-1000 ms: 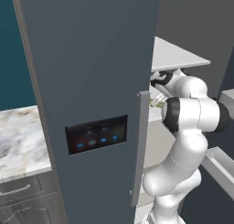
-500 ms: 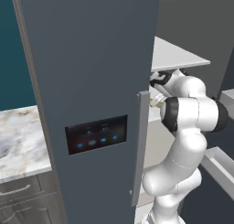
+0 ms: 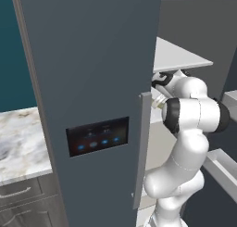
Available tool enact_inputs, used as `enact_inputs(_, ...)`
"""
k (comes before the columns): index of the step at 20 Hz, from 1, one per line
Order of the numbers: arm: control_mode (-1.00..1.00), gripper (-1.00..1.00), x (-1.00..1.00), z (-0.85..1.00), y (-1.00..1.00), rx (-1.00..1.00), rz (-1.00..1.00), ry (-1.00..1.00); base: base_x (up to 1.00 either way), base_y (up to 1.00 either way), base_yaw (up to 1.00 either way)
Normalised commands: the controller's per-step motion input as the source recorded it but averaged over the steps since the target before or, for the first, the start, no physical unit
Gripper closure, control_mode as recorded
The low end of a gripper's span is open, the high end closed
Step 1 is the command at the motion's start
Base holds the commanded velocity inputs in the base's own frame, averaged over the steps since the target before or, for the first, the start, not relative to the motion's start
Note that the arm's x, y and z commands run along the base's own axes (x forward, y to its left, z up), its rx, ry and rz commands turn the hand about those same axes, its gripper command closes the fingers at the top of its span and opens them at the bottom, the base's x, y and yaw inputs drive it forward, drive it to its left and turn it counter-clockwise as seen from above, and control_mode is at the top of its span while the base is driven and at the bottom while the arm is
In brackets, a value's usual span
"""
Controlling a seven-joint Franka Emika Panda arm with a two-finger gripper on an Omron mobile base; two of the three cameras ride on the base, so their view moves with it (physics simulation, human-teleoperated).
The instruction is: Retrieve the butter from the fridge and place it on a plate on the dining table. Then retrieve the butter knife by the fridge and place it near the plate.
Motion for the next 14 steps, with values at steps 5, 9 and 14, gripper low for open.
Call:
enact_inputs(5, -1.00, 1.00, -0.42, 0.00, 0.28, 0.00, -0.34, 0.00, 0.00, 0.00, 0.00)
enact_inputs(9, -1.00, 1.00, -0.50, 0.00, 0.31, 0.00, -0.41, 0.00, 0.00, 0.00, 0.00)
enact_inputs(14, -1.00, 1.00, -0.58, 0.05, 0.12, 0.00, -0.38, -0.04, 0.00, 0.00, 0.00)
